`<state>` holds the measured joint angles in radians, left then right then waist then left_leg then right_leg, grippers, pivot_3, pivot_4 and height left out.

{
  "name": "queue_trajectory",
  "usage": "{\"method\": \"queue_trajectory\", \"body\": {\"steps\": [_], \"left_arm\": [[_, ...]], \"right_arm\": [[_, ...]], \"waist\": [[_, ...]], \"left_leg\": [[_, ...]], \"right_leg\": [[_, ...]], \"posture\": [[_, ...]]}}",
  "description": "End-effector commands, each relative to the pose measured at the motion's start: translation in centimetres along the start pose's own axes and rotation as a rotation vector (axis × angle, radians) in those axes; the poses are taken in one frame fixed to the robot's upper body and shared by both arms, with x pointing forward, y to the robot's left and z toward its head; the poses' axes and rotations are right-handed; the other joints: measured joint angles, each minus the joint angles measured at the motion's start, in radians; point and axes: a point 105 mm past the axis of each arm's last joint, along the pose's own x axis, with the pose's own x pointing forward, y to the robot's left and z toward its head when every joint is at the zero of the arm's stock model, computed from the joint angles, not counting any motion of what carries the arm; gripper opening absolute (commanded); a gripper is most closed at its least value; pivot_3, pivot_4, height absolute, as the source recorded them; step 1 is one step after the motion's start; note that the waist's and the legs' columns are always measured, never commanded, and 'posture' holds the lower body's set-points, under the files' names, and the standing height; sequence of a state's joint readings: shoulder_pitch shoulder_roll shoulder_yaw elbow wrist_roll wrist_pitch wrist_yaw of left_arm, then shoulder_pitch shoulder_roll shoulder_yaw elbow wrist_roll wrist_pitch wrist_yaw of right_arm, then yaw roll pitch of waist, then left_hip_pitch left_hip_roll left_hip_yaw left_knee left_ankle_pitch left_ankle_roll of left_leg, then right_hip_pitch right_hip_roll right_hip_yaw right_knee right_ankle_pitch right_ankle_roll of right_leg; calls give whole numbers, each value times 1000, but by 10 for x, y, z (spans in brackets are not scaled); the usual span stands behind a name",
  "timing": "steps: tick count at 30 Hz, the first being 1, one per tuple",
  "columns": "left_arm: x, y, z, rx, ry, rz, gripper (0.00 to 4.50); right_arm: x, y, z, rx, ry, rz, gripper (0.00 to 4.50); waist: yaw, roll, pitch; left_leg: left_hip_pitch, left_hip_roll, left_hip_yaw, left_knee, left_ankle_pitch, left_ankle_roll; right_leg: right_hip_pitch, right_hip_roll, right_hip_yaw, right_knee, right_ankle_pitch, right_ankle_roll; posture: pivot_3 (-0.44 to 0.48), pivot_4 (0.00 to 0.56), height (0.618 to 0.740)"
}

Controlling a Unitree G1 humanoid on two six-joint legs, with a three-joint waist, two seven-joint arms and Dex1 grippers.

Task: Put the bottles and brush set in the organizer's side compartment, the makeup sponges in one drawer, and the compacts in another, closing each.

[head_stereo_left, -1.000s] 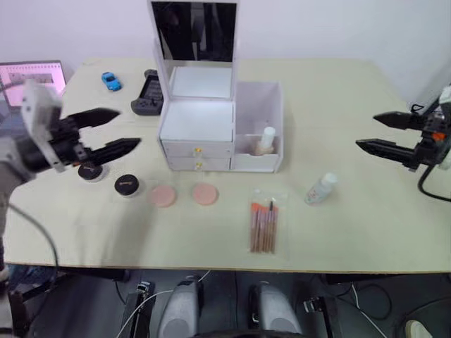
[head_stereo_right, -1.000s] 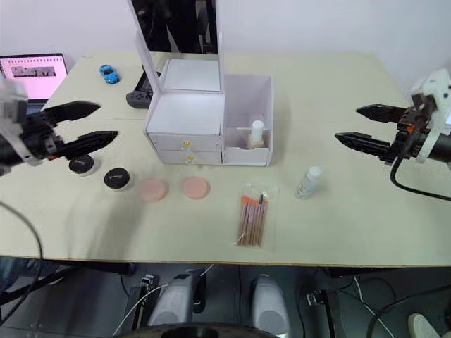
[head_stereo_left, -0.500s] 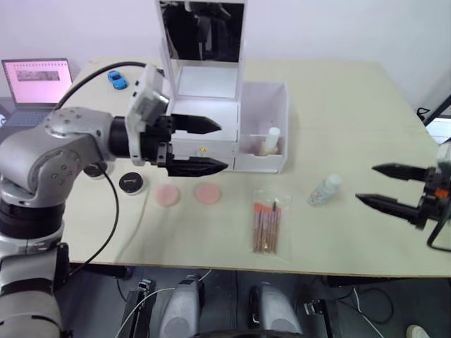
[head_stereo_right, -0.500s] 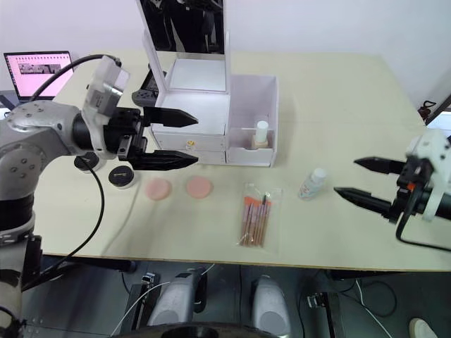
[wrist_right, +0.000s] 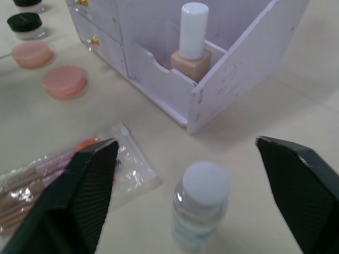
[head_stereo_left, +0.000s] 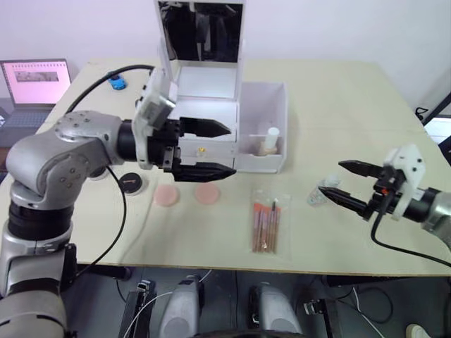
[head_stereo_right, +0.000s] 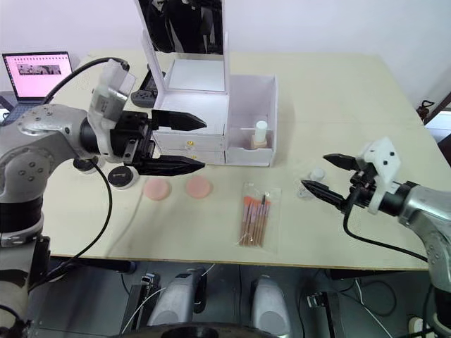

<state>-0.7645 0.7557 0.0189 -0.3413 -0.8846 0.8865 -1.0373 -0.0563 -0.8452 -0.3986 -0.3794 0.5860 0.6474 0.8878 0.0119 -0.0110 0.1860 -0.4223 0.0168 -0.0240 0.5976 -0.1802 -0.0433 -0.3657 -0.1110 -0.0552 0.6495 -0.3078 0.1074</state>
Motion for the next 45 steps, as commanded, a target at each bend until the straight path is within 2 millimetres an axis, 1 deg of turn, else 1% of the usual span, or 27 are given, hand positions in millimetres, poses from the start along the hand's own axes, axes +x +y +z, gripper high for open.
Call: {"method": "queue_trajectory", "body": {"steps": [1, 7, 11, 18, 22, 24, 26, 27, 29, 30, 34, 40, 45], "left_arm": [[-4, -5, 9, 43, -17, 15, 4500], [-7, -5, 8, 42, -12, 29, 4500], [-7, -5, 8, 42, -11, 30, 4500], [-6, -1, 6, 47, -9, 39, 4500], [-6, 3, 4, 42, -4, 51, 4500], [-6, 3, 4, 46, -3, 52, 4500], [-6, 4, 5, 51, 0, 54, 4500], [-5, 4, 5, 54, 0, 55, 4500], [-5, 4, 5, 57, 1, 56, 4500], [-5, 4, 5, 59, 2, 56, 4500], [-5, 5, 6, 62, 5, 56, 4500], [-3, 6, 6, 68, 4, 56, 4500], [-4, 5, 6, 59, 5, 60, 4500]], "right_arm": [[2, -5, 4, -21, -10, -23, 2638], [2, -5, 1, -5, 5, -21, 2638], [-2, -5, 3, 2, 6, -25, 2638], [-8, -5, -4, 34, 27, -42, 2638], [-9, -6, 1, 51, -3, -44, 2638], [-9, -6, 0, 54, 2, -45, 2638], [-10, -7, -2, 58, 11, -50, 2114], [-10, -7, -4, 58, 17, -52, 1750], [-11, -7, -6, 58, 29, -55, 764], [-11, -7, -8, 53, 39, -55, 642], [-10, -7, -11, 37, 56, -54, 646], [-10, -6, -6, 46, 26, -37, 646], [-9, -8, -6, 19, 24, -49, 646]], "waist": [[2, 0, 0], [0, 0, 0], [0, 0, 0], [0, 0, 0], [0, 0, 0], [0, 0, 0], [0, 0, 0], [0, 0, 0], [0, 0, 0], [0, 0, 0], [0, 0, 0], [0, 0, 0], [0, 0, 0]], "left_leg": [[0, 0, 0, 0, 0, 0], [0, 0, 0, 0, 0, 0], [0, 0, 0, 0, 0, 0], [0, 0, 0, 0, 0, 0], [0, 0, 0, 0, 0, 0], [0, 0, 0, 0, 0, 0], [0, 0, 0, 0, 0, 0], [0, 0, 0, 0, 0, 0], [0, 0, 0, 0, 0, 0], [0, 0, 0, 0, 0, 0], [0, 0, 0, 0, 0, 0], [0, 0, 0, 0, 0, 0], [0, 0, 0, 0, 0, 0]], "right_leg": [[0, 0, 0, 0, 0, 0], [0, 0, 0, 0, 0, 0], [0, 0, 0, 0, 0, 0], [0, 0, 0, 0, 0, 0], [0, 0, 0, 0, 0, 0], [0, 0, 0, 0, 0, 0], [0, 0, 0, 0, 0, 0], [0, 0, 0, 0, 0, 0], [0, 0, 0, 0, 0, 0], [0, 0, 0, 0, 0, 0], [0, 0, 0, 0, 0, 0], [1, 0, 0, 0, 0, 0], [1, 0, 0, 0, 0, 0]], "posture": [[0, 150, 740], [0, 150, 740], [0, 150, 740], [0, 150, 740], [0, 150, 740], [0, 150, 740], [0, 150, 740], [0, 150, 740], [0, 150, 740], [0, 150, 740], [0, 150, 740], [0, 150, 740], [0, 150, 740]]}}
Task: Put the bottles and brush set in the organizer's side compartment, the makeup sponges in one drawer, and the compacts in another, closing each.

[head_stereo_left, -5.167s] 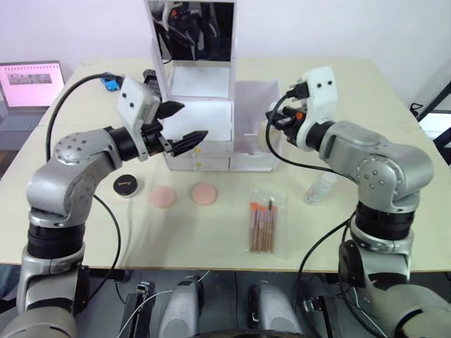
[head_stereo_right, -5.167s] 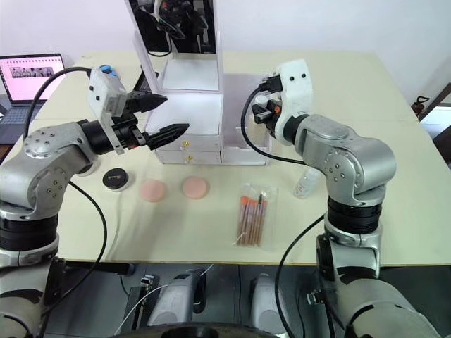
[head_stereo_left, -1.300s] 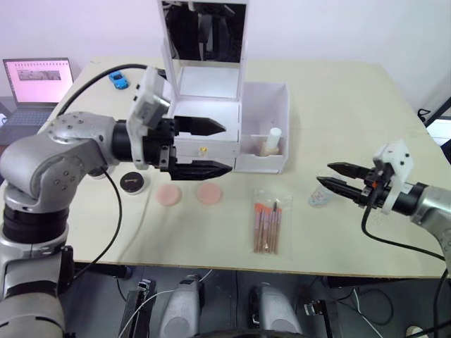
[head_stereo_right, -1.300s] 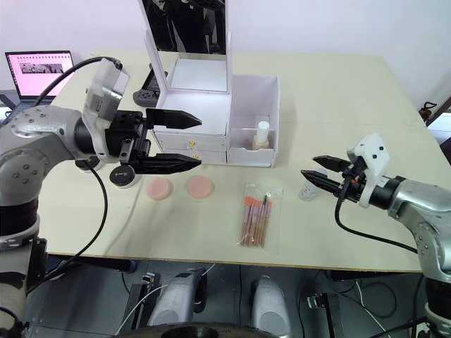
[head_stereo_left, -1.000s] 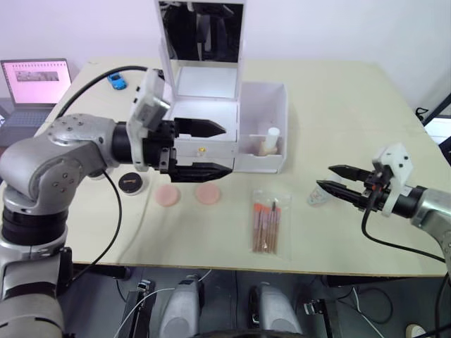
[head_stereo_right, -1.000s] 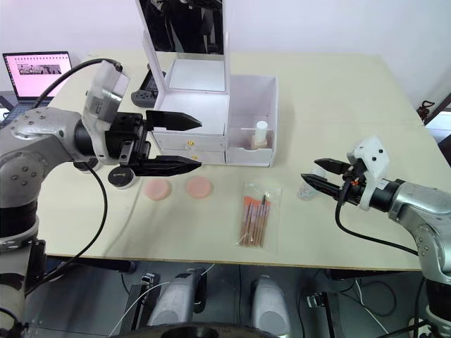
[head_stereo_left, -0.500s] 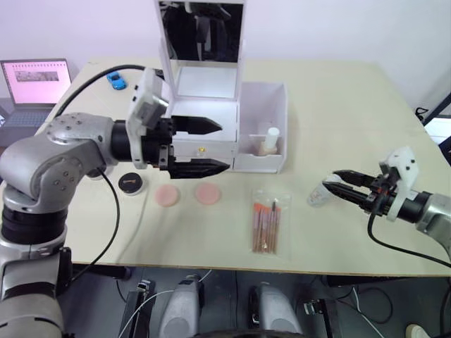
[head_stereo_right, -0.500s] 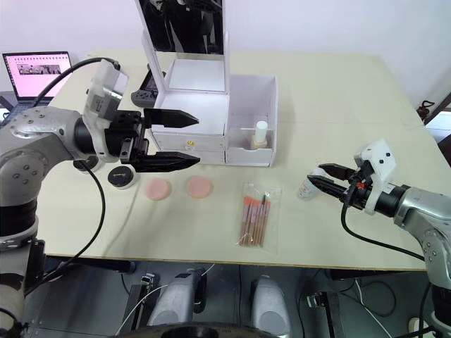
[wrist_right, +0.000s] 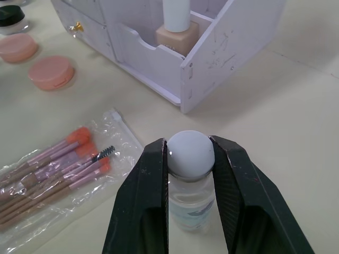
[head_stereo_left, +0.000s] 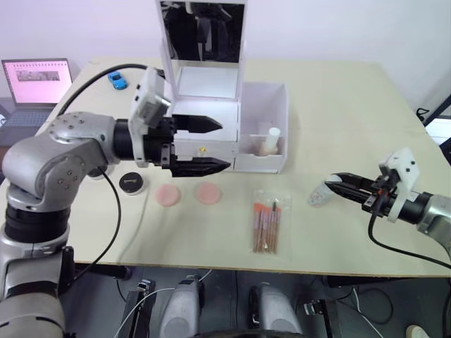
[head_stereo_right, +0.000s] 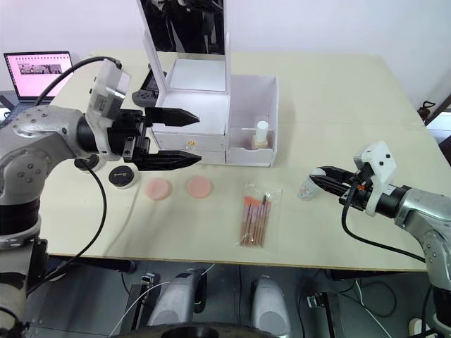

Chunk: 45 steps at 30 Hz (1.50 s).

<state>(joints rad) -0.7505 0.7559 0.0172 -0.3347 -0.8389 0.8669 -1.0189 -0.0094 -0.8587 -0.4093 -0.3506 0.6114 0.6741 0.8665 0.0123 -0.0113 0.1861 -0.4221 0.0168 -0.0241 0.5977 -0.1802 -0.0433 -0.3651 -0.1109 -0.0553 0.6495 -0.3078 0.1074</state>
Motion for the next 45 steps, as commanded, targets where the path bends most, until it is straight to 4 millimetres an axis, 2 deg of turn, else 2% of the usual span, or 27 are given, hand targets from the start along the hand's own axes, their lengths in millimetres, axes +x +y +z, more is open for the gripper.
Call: {"method": "queue_trajectory", "body": {"steps": [1, 10, 16, 31, 32, 33, 34, 37, 45], "left_arm": [[-2, -2, 11, 47, -12, 3, 4500], [-2, -1, 11, 55, -3, 4, 4500], [-2, 0, 9, 51, -1, 4, 4500], [-3, 0, 7, 52, 1, 8, 4500], [-3, 0, 7, 51, 2, 8, 4500], [-3, 0, 7, 50, 2, 8, 4500], [-3, 0, 6, 49, 2, 8, 4500], [-3, 0, 6, 46, 3, 8, 4500], [-3, 1, 5, 48, 7, 10, 4500]], "right_arm": [[-3, -3, 10, -64, -23, -22, 646], [-4, -4, 4, -23, -28, -18, 646], [-6, -6, 4, -39, -29, -30, 3579], [-6, -8, 0, -25, -30, -29, 3579], [-6, -8, 2, -23, -45, -29, 3075], [-5, -9, 4, -22, -59, -31, 2896], [-5, -9, 5, -29, -66, -31, 2475], [-5, -10, 9, -34, -84, -36, 998], [-2, -9, 3, -63, -47, -34, 998]], "waist": [[0, 0, 0], [0, 0, 0], [0, 0, 0], [0, 0, 0], [0, 0, 0], [-1, 0, 0], [-1, 0, 0], [0, 0, 0], [0, 0, 0]], "left_leg": [[0, 0, 0, 0, 0, 0], [0, 0, 0, 0, 0, 0], [0, 0, 0, 0, 0, 0], [0, 0, 0, 0, 0, 0], [0, 0, 0, 0, 0, 0], [0, 0, 0, 0, 0, 0], [0, 0, 0, 0, 0, 0], [0, 0, 0, 0, 0, 0], [0, 0, 0, 0, 0, 0]], "right_leg": [[0, 0, 0, 0, 0, 0], [0, 0, 0, 0, 0, 0], [0, 0, 0, 0, 0, 0], [0, 0, 0, 0, 0, 0], [0, 0, 0, 0, 0, 0], [0, 0, 0, 0, 0, 0], [0, 0, 0, 0, 0, 0], [0, 0, 0, 0, 0, 0], [0, 0, 0, 0, 0, 0]], "posture": [[0, 150, 740], [0, 150, 740], [0, 150, 740], [0, 150, 740], [0, 150, 740], [0, 150, 740], [0, 150, 740], [0, 150, 740], [0, 150, 740]]}}
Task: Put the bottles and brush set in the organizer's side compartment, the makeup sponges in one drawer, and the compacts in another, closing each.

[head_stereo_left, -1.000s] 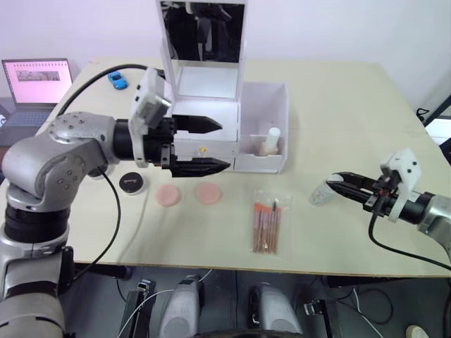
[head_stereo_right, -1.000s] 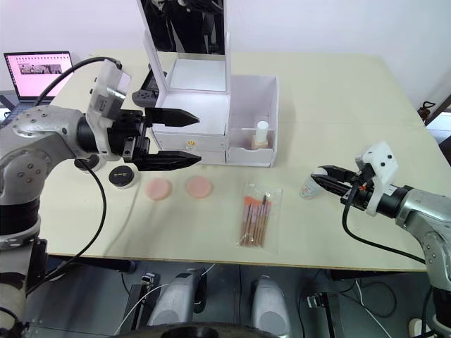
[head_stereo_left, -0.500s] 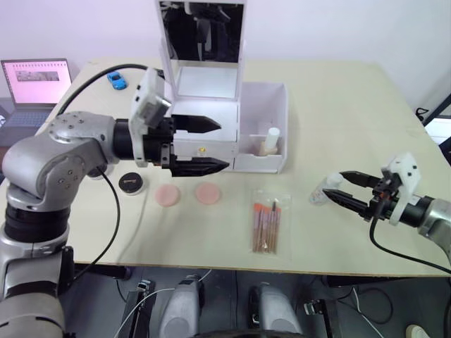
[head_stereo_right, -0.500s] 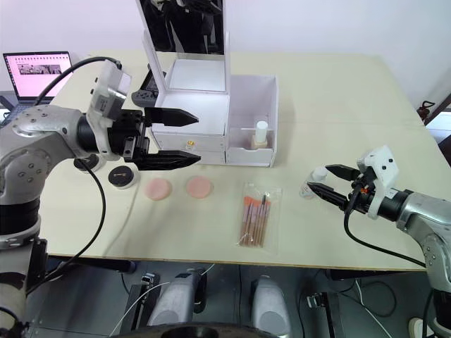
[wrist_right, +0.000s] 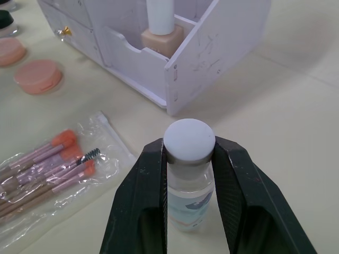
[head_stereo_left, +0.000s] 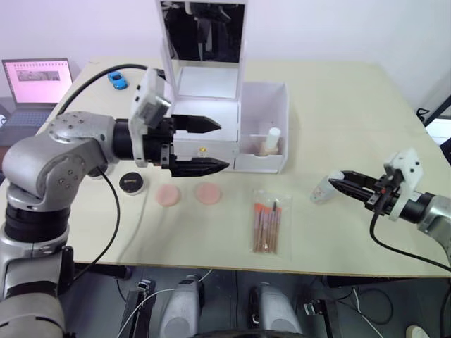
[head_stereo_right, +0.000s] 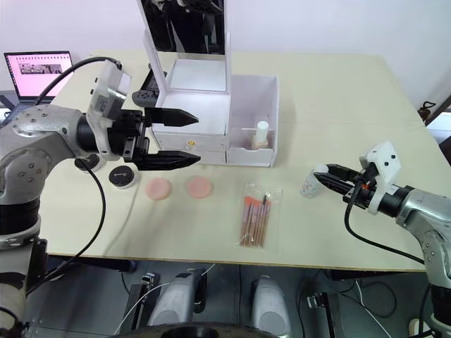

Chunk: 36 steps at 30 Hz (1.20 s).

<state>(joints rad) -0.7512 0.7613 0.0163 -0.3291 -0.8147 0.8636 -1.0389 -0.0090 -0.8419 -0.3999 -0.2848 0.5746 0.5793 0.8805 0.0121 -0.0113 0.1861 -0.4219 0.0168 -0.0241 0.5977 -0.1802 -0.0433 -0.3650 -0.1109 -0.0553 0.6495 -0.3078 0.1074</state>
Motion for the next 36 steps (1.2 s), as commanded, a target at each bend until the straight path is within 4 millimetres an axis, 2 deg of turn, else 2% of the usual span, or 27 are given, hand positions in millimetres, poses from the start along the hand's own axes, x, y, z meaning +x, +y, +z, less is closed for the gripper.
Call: {"method": "queue_trajectory", "body": {"steps": [1, 7, 13, 16, 18, 21, 27, 33, 36], "left_arm": [[-2, 0, 6, 41, -10, 8, 4500], [-6, 5, 6, 30, -29, 43, 4500], [-25, 16, -14, -20, -56, 184, 4500], [-39, 17, -19, -30, -84, 276, 4500], [-46, 17, -21, -32, -101, 321, 4500], [-55, 14, -24, -43, -123, 390, 4500], [-74, -1, -43, -70, -113, 515, 4500], [-78, -10, -49, -74, -104, 558, 4500], [-80, -12, -49, -71, -104, 579, 4500]], "right_arm": [[-1, -1, 10, -43, -27, -6, 998], [0, 2, 33, -37, -81, 29, 998], [15, 23, 103, -79, -180, 179, 998], [30, 42, 140, -123, -238, 295, 998], [39, 49, 152, -143, -243, 335, 998], [58, 48, 167, -177, -252, 338, 998], [105, 41, 174, -182, -207, 326, 998], [126, 36, 168, -194, -176, 319, 998], [142, 38, 157, -174, -142, 316, 998]], "waist": [[0, 0, 0], [-1, 0, 0], [-18, 2, 0], [-21, 0, 1], [-27, 0, 1], [-23, 0, 1], [-25, 0, 1], [-21, 0, 1], [-25, 0, 1]], "left_leg": [[0, 0, 0, 0, 0, 0], [0, 0, 0, 0, 0, 0], [1, 1, 0, 0, 0, 0], [1, 1, -1, -1, 0, 0], [0, 1, 0, -1, 0, 0], [0, 1, 0, -1, 0, 0], [-2, 0, 0, -1, 0, 0], [-3, 0, 0, -1, 0, 0], [-3, 0, 0, -1, 0, 0]], "right_leg": [[0, 0, 0, 0, 0, 0], [0, 0, 0, 0, 0, 0], [-1, 1, 1, 1, 0, 0], [-1, 1, 0, 1, 0, 0], [-1, 1, 1, 1, 0, 0], [-2, 1, 1, 1, 0, 0], [-4, 0, 1, 1, 0, -1], [-6, 0, 1, 2, 1, -1], [-6, 0, 1, 2, 1, -1]], "posture": [[0, 150, 740], [0, 150, 740], [0, 150, 740], [0, 150, 740], [0, 150, 740], [0, 150, 740], [0, 150, 740], [0, 150, 740], [0, 150, 740]]}}
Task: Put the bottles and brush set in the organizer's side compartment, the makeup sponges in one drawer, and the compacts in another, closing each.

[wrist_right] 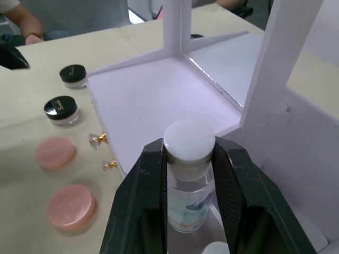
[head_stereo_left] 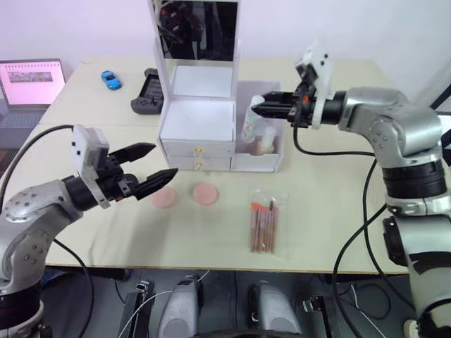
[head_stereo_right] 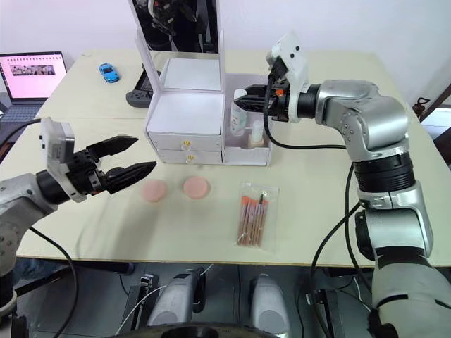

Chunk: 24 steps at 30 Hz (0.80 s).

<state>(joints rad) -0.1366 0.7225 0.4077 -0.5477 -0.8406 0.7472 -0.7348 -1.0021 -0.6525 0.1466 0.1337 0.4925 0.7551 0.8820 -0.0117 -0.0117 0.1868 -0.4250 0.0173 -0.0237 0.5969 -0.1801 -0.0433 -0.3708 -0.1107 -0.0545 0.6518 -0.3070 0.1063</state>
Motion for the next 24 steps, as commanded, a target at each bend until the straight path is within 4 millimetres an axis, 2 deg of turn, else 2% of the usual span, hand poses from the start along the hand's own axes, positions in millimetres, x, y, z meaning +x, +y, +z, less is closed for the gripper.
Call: {"method": "queue_trajectory", "body": {"steps": [1, 3, 11, 17, 18, 19, 21, 24], "left_arm": [[-4, -5, 13, 55, -48, 15, 4500], [-4, -5, 13, 59, -47, 21, 4500], [-1, -5, 11, 62, -42, 22, 4500], [2, -6, 9, 60, -35, 7, 4500], [2, -6, 9, 60, -33, 5, 4500], [3, -6, 8, 60, -32, 4, 4500], [4, -6, 8, 59, -30, 1, 4500], [5, -5, 9, 60, -30, -2, 4500]], "right_arm": [[11, -1, 7, -25, -16, -7, 998], [17, -3, -4, -19, 21, -20, 998], [28, -2, -24, -90, 91, -25, 998], [26, 0, -28, -95, 105, -6, 998], [25, 1, -28, -92, 103, -4, 1776], [25, 1, -27, -90, 101, -3, 2090], [24, 0, -26, -88, 95, -4, 3180], [21, -2, -23, -91, 86, -9, 4469]], "waist": [[-3, 0, 0], [-3, 0, 0], [0, 0, 0], [-1, 0, 0], [-1, 0, 0], [-2, 0, 0], [-2, 0, 0], [-1, 0, 0]], "left_leg": [[0, 0, 0, 0, 0, 0], [0, 0, 0, 0, 0, 0], [0, 0, 0, 0, 0, 0], [0, 0, 0, 0, 0, 0], [0, 0, 0, 0, 0, 0], [0, 0, 0, -1, 0, 0], [0, 0, 0, -1, 0, 0], [0, 0, 0, -1, 0, 0]], "right_leg": [[0, 0, 0, 0, 0, 0], [-1, 0, 0, 1, 0, 0], [-2, 0, 0, 2, 0, 0], [-2, 0, 0, 2, 0, 0], [-2, 0, 0, 2, 0, 0], [-2, 0, 0, 2, 0, 0], [-2, 0, 0, 2, 0, 0], [-2, 0, 0, 2, 0, 0]], "posture": [[0, 150, 740], [0, 150, 740], [0, 150, 740], [0, 150, 740], [0, 150, 740], [0, 150, 740], [0, 150, 740], [0, 150, 740]]}}
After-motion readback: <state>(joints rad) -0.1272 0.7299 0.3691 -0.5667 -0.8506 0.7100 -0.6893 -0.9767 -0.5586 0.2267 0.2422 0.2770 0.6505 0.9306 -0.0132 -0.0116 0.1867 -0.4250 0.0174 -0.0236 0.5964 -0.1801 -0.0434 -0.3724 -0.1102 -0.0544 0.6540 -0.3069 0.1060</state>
